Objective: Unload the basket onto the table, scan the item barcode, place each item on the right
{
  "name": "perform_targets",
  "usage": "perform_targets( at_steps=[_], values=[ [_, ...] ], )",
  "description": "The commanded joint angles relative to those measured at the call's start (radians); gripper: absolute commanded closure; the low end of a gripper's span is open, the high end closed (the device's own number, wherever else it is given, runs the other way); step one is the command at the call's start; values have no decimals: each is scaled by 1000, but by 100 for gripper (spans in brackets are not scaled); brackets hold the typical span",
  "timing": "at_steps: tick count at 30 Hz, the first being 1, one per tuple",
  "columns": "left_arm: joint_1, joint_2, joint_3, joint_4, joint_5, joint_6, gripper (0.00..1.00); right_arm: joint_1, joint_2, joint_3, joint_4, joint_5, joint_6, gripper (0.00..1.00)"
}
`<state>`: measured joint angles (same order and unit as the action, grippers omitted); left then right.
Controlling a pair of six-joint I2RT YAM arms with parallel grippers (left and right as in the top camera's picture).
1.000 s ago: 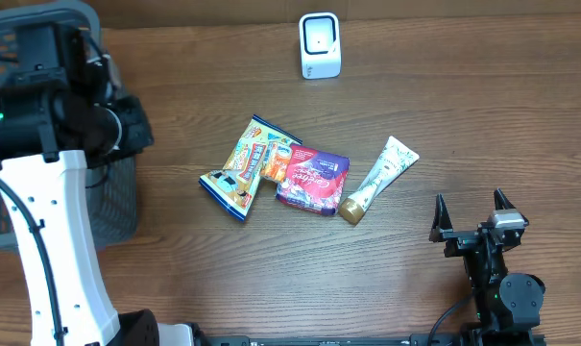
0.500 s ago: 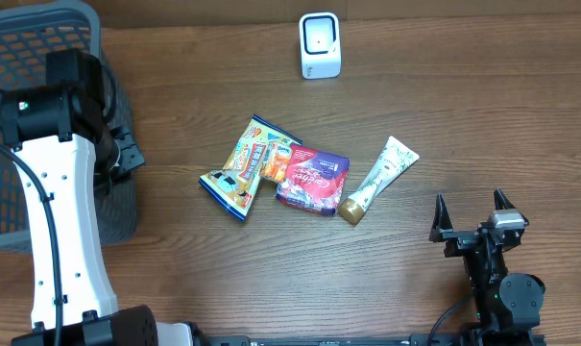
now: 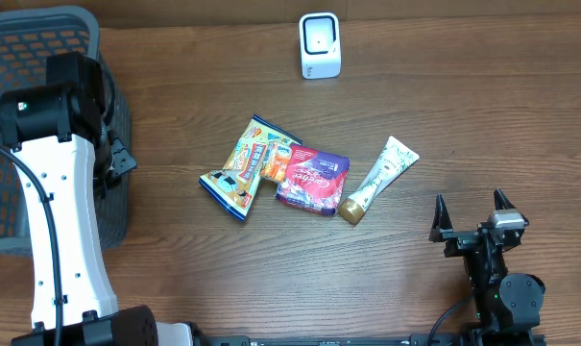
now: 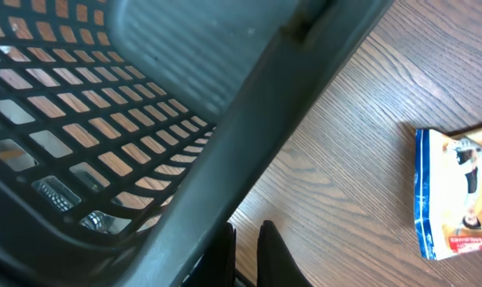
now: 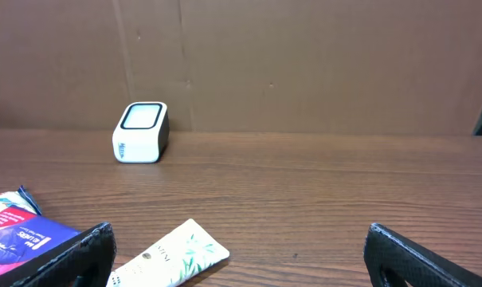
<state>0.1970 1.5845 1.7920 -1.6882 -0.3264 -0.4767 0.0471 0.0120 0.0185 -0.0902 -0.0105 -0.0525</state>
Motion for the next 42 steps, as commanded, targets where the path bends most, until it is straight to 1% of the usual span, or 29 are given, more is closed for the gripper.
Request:
perform_targets(
  at_steps=[1,7,15,20,30,32,34,35,37,38,40,41,42],
  values=[
    [6,-9,-2,-2,-90,-49,96,-3,-9,-10,6,10,-1,0],
    [6,-27,-2,-2,-127,-91,96,-3,-9,-10,6,10,-1,0],
    [6,-42,0,-2,-127,-93,96,-3,-9,-10,6,10,-1,0],
    [6,-58,1,-2,-145,-116,96,-3,-9,-10,6,10,-1,0],
    [6,-100,6,-2,-140,-115,96,-3,-9,-10,6,10,-1,0],
    [6,-116,6,-1,-117,-116,96,-3,-9,-10,6,10,-1,0],
    [6,-141,6,5,-42,-126,95,-3,-9,-10,6,10,-1,0],
    [6,-151,6,16,35,-126,95,-3,-9,-10,6,10,-1,0],
    [4,-164,6,53,267,-86,93,-3,-9,-10,6,10,-1,0],
    [-1,-167,6,80,432,-30,92,-3,-9,-10,6,10,-1,0],
    [-21,-166,6,124,704,109,91,-3,-9,-10,6,10,-1,0],
    [-37,-165,6,138,799,169,88,-3,-9,-10,6,10,-1,0],
    [-56,-164,6,148,863,215,85,-3,-9,-10,6,10,-1,0]
  ],
)
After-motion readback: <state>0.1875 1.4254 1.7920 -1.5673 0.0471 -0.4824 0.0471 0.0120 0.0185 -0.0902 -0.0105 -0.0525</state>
